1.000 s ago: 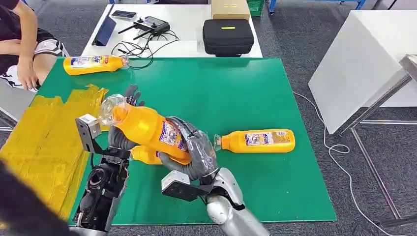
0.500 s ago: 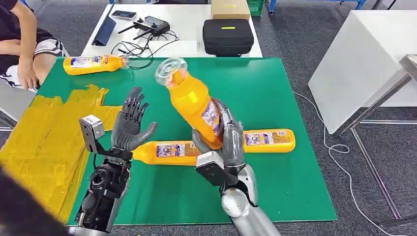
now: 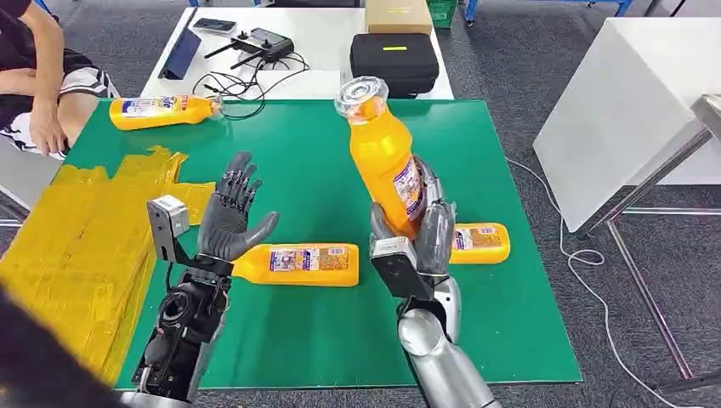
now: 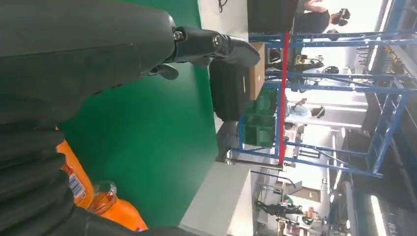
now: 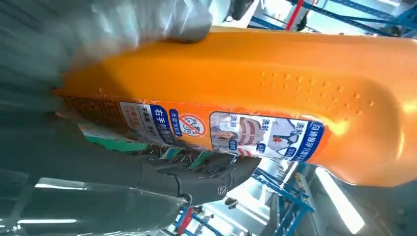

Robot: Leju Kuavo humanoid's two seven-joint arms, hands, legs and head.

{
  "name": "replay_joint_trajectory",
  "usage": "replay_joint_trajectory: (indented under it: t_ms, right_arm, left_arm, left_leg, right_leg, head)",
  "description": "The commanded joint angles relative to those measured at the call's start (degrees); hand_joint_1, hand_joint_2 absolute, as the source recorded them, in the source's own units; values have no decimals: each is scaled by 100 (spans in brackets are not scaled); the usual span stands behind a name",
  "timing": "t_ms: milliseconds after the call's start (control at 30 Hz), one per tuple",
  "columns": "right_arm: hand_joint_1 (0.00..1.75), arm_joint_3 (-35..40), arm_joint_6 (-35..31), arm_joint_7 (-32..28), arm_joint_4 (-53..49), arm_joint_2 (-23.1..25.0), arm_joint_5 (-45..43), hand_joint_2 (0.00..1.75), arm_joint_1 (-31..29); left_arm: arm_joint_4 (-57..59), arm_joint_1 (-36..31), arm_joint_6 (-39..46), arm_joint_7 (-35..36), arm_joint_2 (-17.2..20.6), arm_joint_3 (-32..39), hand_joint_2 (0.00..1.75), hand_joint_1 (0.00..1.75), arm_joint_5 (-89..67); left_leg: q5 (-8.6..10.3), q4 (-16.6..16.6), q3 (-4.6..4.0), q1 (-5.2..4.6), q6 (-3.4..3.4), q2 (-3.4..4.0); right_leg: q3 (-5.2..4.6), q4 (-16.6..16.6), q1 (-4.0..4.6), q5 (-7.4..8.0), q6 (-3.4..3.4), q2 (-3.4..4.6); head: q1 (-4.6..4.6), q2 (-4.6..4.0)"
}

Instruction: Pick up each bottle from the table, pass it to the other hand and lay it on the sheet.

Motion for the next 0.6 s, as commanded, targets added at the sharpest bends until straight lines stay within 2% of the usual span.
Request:
replay_joint_trajectory:
  t_ms: [33,133,200,300,333,400,433,600]
  right_arm:
    - [175,-142,141,124,1114,90,66,175,-546]
    - [175,34,426,370,1399,86,300,175,-659]
    - [175,290,1062,620,1641,104,574,175,-748]
    - [175,808,1988,671,1807,186,1100,175,-767]
    - [175,962,2093,634,1815,251,1230,175,-746]
    - [175,1200,2143,671,1838,333,1463,175,-728]
    - [175,1328,2156,711,1844,382,1585,175,-715]
    - [175,1365,2172,712,1839,376,1619,175,-722]
  left_arm:
    - [-210,-87,-63,103,15,-175,175,0,-98]
    - [-245,-109,-120,129,16,-224,175,0,-125]
    - [-226,-161,-182,169,-18,-263,175,0,-139]
    - [-33,-302,-226,190,-51,-318,175,0,-139]
    - [45,-340,-217,195,-54,-308,175,0,-132]
    - [119,-371,-219,181,-49,-296,175,0,-120]
    - [145,-377,-210,165,-47,-292,175,0,-119]
    - [140,-367,-214,156,-44,-292,175,0,-117]
  left_leg:
    - [-9,-9,33,-2,-1,7]
    - [-8,-7,25,-1,-2,8]
    - [-14,-11,43,-1,-3,11]
    - [-11,-9,39,-1,-4,6]
    - [-5,-4,16,0,-3,6]
    - [-12,-9,38,1,-6,9]
    - [-8,-6,23,2,-5,9]
    - [-5,-7,21,2,-1,2]
  right_leg:
    - [30,-6,0,-9,1,-4]
    - [23,-5,0,-6,0,0]
    - [39,-6,1,-12,-1,-1]
    - [37,-4,1,-12,-1,-7]
    - [15,-2,1,-4,-2,-1]
    - [34,-2,3,-12,-4,-3]
    - [19,-2,2,-7,-3,0]
    - [18,-3,3,-7,1,-8]
  head:
    - [0,0]
    - [2,0]
    - [0,0]
    - [2,0]
    - [0,0]
    - [2,0]
    - [2,0]
    - [2,0]
